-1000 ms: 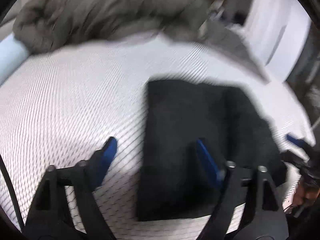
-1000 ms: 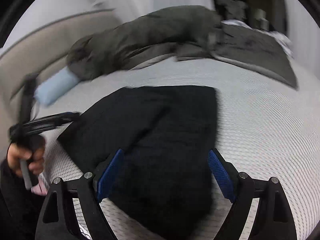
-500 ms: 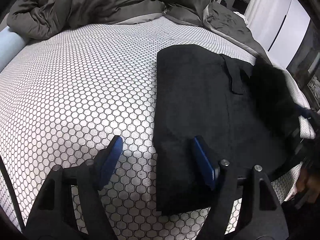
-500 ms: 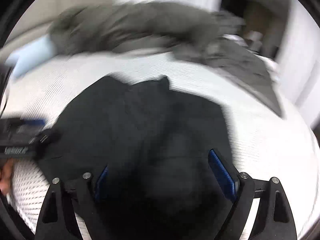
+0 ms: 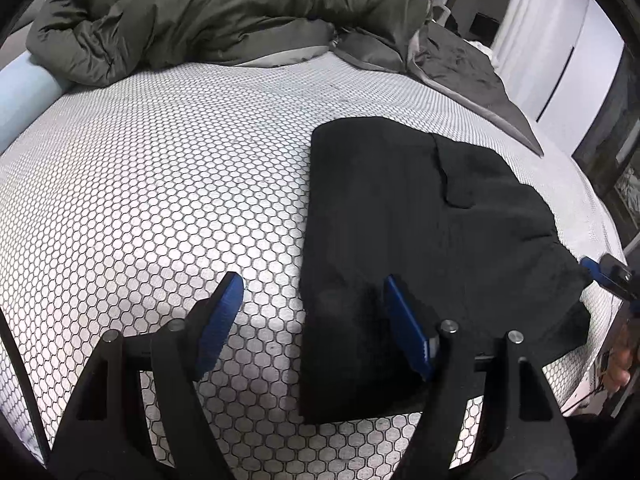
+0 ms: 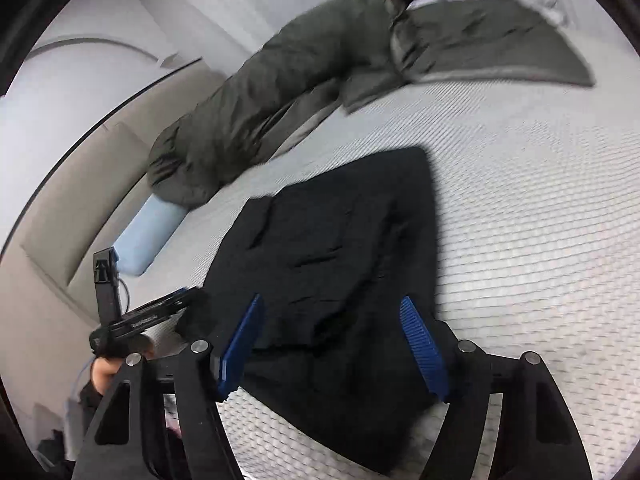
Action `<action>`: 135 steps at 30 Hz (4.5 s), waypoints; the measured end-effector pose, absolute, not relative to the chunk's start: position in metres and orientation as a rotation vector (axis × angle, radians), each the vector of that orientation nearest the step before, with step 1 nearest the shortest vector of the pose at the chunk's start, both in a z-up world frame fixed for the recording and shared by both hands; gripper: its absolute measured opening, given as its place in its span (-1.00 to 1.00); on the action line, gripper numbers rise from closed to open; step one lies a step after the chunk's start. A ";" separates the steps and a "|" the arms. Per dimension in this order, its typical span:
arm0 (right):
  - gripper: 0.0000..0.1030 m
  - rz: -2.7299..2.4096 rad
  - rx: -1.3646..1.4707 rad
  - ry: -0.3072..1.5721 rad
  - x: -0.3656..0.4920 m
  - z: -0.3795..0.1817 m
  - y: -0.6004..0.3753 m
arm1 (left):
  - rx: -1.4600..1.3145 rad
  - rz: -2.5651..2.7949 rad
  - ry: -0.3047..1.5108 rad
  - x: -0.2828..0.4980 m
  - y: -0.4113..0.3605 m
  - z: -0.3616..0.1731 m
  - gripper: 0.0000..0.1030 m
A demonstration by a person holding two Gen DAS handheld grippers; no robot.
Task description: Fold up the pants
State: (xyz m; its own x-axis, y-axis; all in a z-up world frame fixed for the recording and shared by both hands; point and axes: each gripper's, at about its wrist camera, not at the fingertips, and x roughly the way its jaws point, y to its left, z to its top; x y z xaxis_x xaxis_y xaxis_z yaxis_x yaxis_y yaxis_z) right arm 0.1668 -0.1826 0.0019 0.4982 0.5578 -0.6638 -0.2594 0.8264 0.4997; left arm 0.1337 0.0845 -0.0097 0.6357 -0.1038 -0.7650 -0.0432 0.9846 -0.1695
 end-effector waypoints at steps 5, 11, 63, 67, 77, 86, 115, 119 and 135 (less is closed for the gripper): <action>-0.15 0.457 0.350 1.056 0.200 -0.035 -0.155 | -0.156 -0.035 0.905 0.134 0.081 -0.019 0.36; -0.64 0.524 0.341 0.919 0.175 0.002 -0.160 | -0.196 -0.039 0.892 0.130 0.087 -0.013 0.36; -0.53 0.538 -0.102 0.897 0.145 -0.019 -0.114 | 0.168 -0.321 0.853 0.095 0.014 -0.029 0.69; -0.13 0.520 -0.072 0.833 0.138 -0.003 -0.122 | 0.093 -0.331 0.841 0.090 0.023 -0.010 0.69; -0.17 0.504 -0.191 0.985 0.192 -0.037 -0.057 | 0.097 -0.326 0.909 0.142 -0.001 -0.013 0.36; -0.10 0.333 -0.170 0.886 0.159 -0.011 -0.128 | -0.014 -0.249 0.898 0.128 0.051 -0.008 0.24; 0.12 0.461 -0.160 0.904 0.220 0.008 -0.062 | 0.121 -0.275 0.913 0.192 -0.004 0.000 -0.15; 0.10 0.373 -0.368 1.010 0.226 -0.039 -0.053 | 0.165 -0.251 0.906 0.187 0.004 -0.005 -0.15; 0.39 0.327 -0.082 0.843 0.220 0.023 -0.125 | 0.037 -0.135 0.850 0.219 0.042 0.023 -0.06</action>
